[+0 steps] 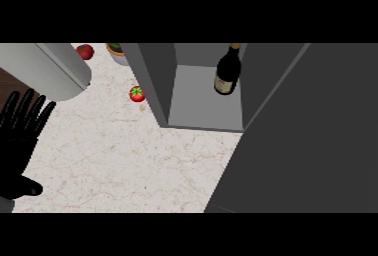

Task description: Pick up the wine, place it into the cabinet and close the cabinet

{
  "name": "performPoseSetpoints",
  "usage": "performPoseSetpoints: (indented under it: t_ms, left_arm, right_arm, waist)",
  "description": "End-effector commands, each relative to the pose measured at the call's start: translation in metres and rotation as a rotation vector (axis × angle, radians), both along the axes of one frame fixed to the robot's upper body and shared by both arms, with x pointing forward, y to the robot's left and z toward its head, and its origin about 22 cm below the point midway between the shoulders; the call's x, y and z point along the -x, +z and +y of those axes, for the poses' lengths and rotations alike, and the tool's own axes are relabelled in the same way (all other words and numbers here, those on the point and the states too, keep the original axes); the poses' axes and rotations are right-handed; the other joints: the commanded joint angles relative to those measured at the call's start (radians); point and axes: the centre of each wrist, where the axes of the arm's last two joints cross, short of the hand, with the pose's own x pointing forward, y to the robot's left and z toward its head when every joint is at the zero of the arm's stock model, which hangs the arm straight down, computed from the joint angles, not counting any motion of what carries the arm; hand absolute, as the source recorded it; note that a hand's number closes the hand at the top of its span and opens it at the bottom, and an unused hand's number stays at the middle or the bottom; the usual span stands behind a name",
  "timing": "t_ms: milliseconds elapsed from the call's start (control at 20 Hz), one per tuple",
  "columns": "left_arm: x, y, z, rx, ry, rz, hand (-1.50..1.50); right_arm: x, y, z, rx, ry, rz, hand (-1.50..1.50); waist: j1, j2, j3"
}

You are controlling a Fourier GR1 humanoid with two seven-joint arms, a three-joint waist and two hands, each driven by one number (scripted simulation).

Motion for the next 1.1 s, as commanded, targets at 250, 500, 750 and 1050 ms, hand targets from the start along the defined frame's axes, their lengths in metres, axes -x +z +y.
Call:
performPoseSetpoints:
  t_ms: [250, 500, 750, 1050]
  left_arm:
    - [0.003, 0.01, 0.023, -0.009, 0.022, 0.005, -1.5]
    - [0.002, -0.004, 0.029, 0.008, 0.053, 0.006, -1.5]
    - [0.007, 0.009, 0.064, -0.008, 0.07, 0.005, -1.5]
    - [0.008, -0.017, 0.033, 0.003, 0.065, 0.018, -1.5]
  right_arm:
    - [-0.034, 0.049, 0.114, -0.101, 0.118, 0.083, 1.5]
    - [-0.072, 0.067, 0.155, -0.1, 0.055, 0.08, 1.5]
    - [-0.11, 0.063, 0.157, -0.146, 0.04, 0.149, 1.5]
    - [-0.152, 0.065, 0.146, -0.193, -0.004, 0.232, 1.5]
  waist:
    - [-0.02, -0.011, 0.004]
    - [-0.038, -0.008, 0.006]
    - [-0.051, -0.007, 0.007]
    - [-0.058, -0.008, 0.008]
